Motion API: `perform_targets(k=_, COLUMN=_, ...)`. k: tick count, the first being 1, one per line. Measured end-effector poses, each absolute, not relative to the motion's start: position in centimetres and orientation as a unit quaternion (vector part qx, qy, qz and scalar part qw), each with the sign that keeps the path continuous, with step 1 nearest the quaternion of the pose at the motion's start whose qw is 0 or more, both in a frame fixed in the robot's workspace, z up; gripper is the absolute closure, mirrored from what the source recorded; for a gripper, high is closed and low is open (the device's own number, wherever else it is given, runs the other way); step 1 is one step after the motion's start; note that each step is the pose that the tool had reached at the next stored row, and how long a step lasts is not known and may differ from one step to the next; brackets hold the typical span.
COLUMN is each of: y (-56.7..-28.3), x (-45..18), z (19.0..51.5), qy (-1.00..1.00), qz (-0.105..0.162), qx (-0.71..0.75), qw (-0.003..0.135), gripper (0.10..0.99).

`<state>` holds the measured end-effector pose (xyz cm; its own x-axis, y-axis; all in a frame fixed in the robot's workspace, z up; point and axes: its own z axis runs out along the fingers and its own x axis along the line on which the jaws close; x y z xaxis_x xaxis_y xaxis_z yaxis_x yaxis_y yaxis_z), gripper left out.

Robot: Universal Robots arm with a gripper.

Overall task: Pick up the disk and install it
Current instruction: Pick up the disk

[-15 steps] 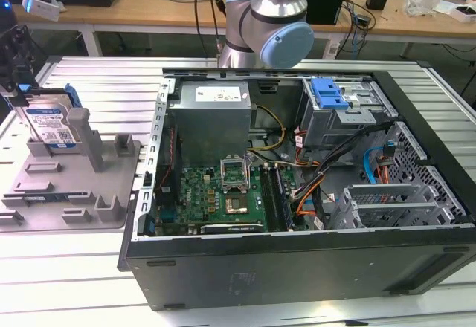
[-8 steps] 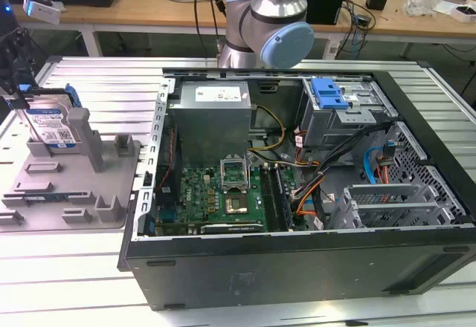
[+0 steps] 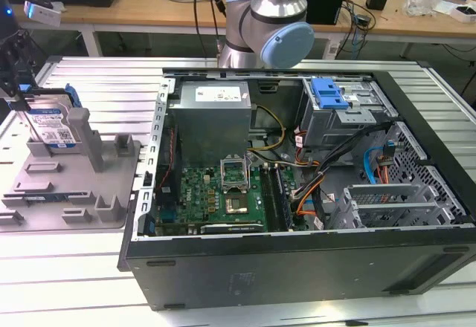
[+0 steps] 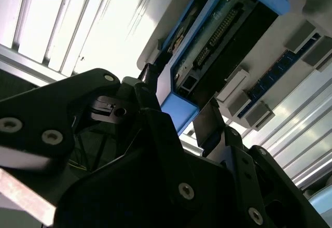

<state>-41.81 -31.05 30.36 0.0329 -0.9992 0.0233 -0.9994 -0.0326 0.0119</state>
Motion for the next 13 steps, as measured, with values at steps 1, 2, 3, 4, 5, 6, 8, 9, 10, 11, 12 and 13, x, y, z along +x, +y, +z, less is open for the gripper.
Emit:
perform_targets(k=1, y=-31.06, x=-41.81, z=30.33, qy=-0.695, qz=0.004, qx=0.719, qw=0.012, gripper=0.545)
perform_targets(k=2, y=-31.09, x=-41.81, z=30.26, qy=-0.695, qz=0.004, qx=0.719, qw=0.012, gripper=0.545)
perform_targets(k=3, y=-31.12, x=-41.81, z=30.21, qy=-0.695, qz=0.004, qx=0.719, qw=0.012, gripper=0.545)
perform_targets(k=4, y=-31.13, x=-41.81, z=30.16, qy=-0.695, qz=0.004, qx=0.719, qw=0.012, gripper=0.545)
perform_targets(k=5, y=-31.14, x=-41.81, z=30.11, qy=-0.695, qz=0.004, qx=0.719, qw=0.012, gripper=0.545)
perform_targets(k=6, y=-31.15, x=-41.81, z=30.07, qy=-0.695, qz=0.004, qx=0.719, qw=0.012, gripper=0.545)
perform_targets(k=8, y=-31.15, x=-41.81, z=30.0, qy=-0.695, qz=0.004, qx=0.719, qw=0.012, gripper=0.545)
perform_targets(k=9, y=-31.15, x=-41.81, z=29.97, qy=-0.695, qz=0.004, qx=0.719, qw=0.012, gripper=0.561)
perform_targets(k=10, y=-31.16, x=-41.81, z=29.9, qy=-0.694, qz=0.004, qx=0.719, qw=0.012, gripper=0.561)
perform_targets(k=11, y=-31.16, x=-41.81, z=29.84, qy=-0.694, qz=0.004, qx=0.72, qw=0.012, gripper=0.631)
perform_targets(k=12, y=-31.16, x=-41.81, z=29.81, qy=-0.694, qz=0.004, qx=0.72, qw=0.012, gripper=0.631)
perform_targets(k=13, y=-31.16, x=-41.81, z=29.76, qy=-0.694, qz=0.004, qx=0.72, qw=0.012, gripper=0.631)
